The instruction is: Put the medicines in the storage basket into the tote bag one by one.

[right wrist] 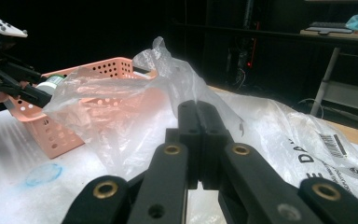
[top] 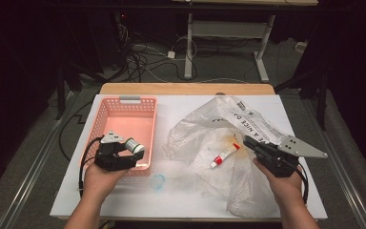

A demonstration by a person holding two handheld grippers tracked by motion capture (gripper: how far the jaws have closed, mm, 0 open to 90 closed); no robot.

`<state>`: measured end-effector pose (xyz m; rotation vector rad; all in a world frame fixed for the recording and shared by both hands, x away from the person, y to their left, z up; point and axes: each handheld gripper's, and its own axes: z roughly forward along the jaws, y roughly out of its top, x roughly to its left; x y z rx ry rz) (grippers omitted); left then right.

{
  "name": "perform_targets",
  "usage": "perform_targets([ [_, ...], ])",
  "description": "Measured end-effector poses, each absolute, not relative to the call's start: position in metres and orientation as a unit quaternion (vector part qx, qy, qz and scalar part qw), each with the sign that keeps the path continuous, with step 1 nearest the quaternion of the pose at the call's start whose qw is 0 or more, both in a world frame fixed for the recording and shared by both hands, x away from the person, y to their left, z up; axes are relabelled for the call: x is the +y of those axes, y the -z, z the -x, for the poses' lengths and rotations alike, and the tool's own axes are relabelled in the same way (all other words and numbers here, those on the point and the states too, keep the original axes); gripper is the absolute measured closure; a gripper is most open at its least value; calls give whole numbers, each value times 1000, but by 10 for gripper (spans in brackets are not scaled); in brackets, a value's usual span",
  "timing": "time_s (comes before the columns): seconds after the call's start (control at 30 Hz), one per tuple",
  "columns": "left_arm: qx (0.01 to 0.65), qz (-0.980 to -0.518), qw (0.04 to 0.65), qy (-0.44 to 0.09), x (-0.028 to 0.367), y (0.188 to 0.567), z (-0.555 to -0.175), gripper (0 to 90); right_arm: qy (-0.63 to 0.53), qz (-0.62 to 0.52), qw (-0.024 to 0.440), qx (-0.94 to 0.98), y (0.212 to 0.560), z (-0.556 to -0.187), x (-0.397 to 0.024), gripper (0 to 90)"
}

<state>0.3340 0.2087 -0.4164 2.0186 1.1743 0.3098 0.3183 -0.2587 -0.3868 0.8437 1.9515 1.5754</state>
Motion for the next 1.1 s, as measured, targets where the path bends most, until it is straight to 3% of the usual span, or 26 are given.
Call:
perform_targets([
  [0.53, 420, -795, 422, -116, 185, 398, -315, 321, -581, -309, 247, 711, 384, -318, -261, 900],
  [1.1, 368, -827, 416, -86, 142, 401, -296, 322, -581, -309, 250, 710, 383, -317, -263, 900],
])
